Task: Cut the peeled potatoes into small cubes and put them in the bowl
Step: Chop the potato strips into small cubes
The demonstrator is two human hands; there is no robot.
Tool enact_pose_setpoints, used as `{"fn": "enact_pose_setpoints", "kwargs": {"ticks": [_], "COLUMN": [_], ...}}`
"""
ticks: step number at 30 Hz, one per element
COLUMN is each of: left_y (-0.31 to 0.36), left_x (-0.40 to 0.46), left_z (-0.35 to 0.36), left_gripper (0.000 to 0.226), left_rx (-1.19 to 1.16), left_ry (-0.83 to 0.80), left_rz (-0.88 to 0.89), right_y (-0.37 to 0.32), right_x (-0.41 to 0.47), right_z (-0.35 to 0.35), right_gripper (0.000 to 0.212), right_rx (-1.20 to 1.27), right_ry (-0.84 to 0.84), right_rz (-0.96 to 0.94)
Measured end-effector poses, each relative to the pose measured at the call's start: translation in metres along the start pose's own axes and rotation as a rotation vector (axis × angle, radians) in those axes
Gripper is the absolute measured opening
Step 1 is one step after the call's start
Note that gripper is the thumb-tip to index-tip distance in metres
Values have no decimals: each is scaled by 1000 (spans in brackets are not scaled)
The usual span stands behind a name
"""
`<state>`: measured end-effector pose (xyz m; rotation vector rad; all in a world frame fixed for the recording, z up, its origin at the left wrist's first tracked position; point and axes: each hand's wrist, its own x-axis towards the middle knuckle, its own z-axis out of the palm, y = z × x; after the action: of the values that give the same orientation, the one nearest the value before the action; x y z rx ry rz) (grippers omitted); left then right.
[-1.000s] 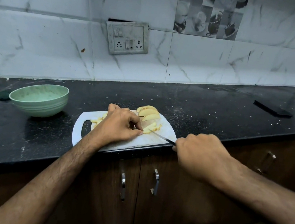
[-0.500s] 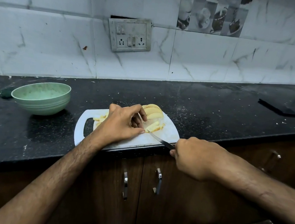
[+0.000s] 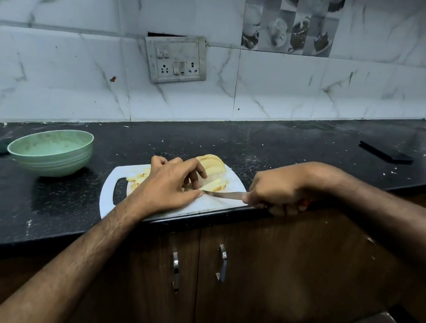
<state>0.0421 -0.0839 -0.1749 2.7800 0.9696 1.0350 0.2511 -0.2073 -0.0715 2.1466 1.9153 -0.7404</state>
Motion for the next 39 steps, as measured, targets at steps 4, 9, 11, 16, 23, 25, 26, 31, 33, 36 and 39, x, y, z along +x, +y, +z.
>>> {"fn": "enact_pose_setpoints", "kwargs": {"ticks": [4, 9, 11, 16, 23, 25, 26, 31, 33, 36, 39], "left_y": [1, 3, 6, 13, 20, 18, 16, 4, 3, 3, 2], "left_x": [2, 5, 8, 17, 28, 34, 37, 50, 54, 57, 61], "left_z": [1, 4, 5, 5, -3, -8, -10, -13, -13, -15, -22], "left_gripper": [28, 27, 28, 25, 39, 53, 59, 49, 39, 31, 30], "left_rx": [46, 44, 30, -20, 131, 209, 287, 507, 526, 601, 702], "left_ry": [-3, -18, -34, -83, -291, -378, -399, -366, -358, -315, -293], "left_rz": [19, -25, -66, -305, -189, -52, 26, 253, 302, 432, 549], "right_y": [8, 4, 3, 4, 7, 7, 8, 20, 22, 24, 24], "right_x": [-3, -15, -17, -10, -6, -6, -5, -5, -5, -4, -4], "right_z": [6, 36, 46, 55, 47, 47, 48, 48, 48, 47, 44], "right_gripper": [38, 38, 35, 33, 35, 33, 33, 39, 39, 39, 39], "right_rx": [-57, -481, -582, -586, -472, -530, -546, -516, -501, -499, -486], "right_ry": [75, 435, 518, 546, 438, 465, 477, 497, 498, 503, 485], "right_rz": [-75, -86, -124, -148, -132, -152, -157, -155, -163, -169, -159]}}
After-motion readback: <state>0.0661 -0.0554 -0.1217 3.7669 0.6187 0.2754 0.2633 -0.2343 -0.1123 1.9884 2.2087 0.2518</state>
